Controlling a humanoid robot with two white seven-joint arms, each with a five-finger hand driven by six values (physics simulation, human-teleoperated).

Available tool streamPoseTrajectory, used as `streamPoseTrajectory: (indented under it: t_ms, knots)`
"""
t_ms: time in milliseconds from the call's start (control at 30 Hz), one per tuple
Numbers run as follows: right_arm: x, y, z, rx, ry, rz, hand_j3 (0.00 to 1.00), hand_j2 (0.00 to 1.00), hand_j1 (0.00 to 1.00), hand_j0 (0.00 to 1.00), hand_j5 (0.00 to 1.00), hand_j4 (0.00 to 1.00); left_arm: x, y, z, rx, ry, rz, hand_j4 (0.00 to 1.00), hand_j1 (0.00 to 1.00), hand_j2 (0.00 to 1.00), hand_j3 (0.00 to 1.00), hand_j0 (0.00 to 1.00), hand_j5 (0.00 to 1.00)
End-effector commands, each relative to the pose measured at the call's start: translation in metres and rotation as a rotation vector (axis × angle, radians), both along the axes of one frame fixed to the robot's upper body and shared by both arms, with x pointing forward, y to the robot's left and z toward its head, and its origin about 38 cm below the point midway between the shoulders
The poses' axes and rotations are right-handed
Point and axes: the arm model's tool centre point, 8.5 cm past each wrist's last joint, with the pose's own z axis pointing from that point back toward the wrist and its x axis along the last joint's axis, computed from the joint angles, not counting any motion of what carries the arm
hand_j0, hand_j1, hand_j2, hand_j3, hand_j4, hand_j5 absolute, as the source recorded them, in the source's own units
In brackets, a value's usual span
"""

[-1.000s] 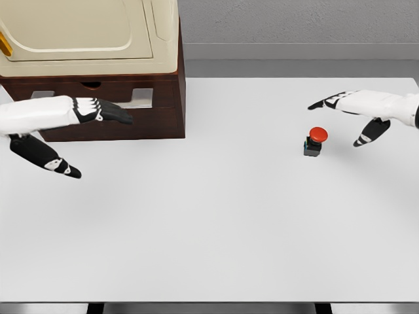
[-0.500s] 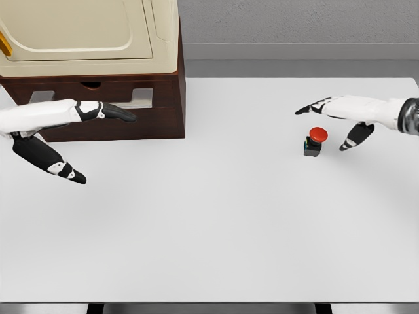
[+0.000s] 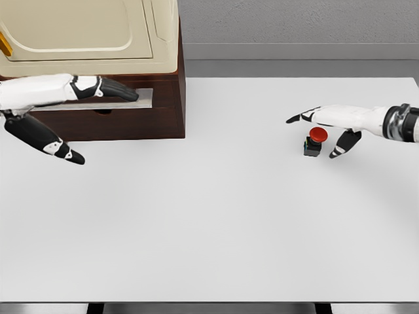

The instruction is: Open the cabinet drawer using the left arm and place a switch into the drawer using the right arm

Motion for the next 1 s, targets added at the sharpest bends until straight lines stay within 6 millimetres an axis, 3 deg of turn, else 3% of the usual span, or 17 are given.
streamPoseTrajectory:
  t_ms: [0,133,233,333,467,600,800,967]
  knots:
    - [0.000,0.002,-0.002,0.003,0.006,0.002,1.00,1.00,1.00,1.00,1.00,1.00,-0.002,-0.001,-0.006,0.075,0.001,-0.029,1.00,1.00,1.00,1.00,1.00,1.00]
    - [0.000,0.005,-0.004,0.006,0.011,0.005,1.00,1.00,1.00,1.00,1.00,1.00,-0.002,-0.002,-0.005,0.057,0.008,-0.033,1.00,1.00,1.00,1.00,1.00,1.00]
    - [0.001,0.004,-0.008,0.005,0.020,0.001,1.00,1.00,1.00,1.00,1.00,1.00,0.010,0.006,-0.010,0.090,0.115,0.115,1.00,1.00,1.00,1.00,1.00,1.00]
    - [0.003,0.000,-0.010,0.000,0.025,-0.014,1.00,1.00,1.00,1.00,1.00,1.00,0.010,0.005,-0.009,0.090,0.108,0.111,1.00,1.00,1.00,1.00,1.00,1.00]
    - [0.009,-0.001,-0.009,0.005,0.024,-0.028,0.99,0.99,0.99,0.99,0.99,0.99,0.013,0.001,0.004,0.086,0.075,0.105,1.00,1.00,1.00,1.00,1.00,1.00]
    - [0.009,0.000,-0.010,0.004,0.025,-0.027,0.94,0.94,0.94,0.94,0.94,0.94,0.013,0.001,0.009,0.059,0.089,0.106,1.00,1.00,1.00,1.00,1.00,1.00]
    - [0.009,0.001,-0.012,-0.003,0.031,-0.021,0.77,0.77,0.77,0.77,0.77,0.77,0.015,0.002,0.013,-0.014,0.171,0.133,1.00,1.00,1.00,1.00,1.00,1.00]
    - [0.010,0.001,-0.010,-0.003,0.026,-0.021,0.75,0.75,0.75,0.75,0.75,0.75,0.018,0.003,0.010,0.002,0.206,0.173,1.00,1.00,1.00,1.00,1.00,1.00]
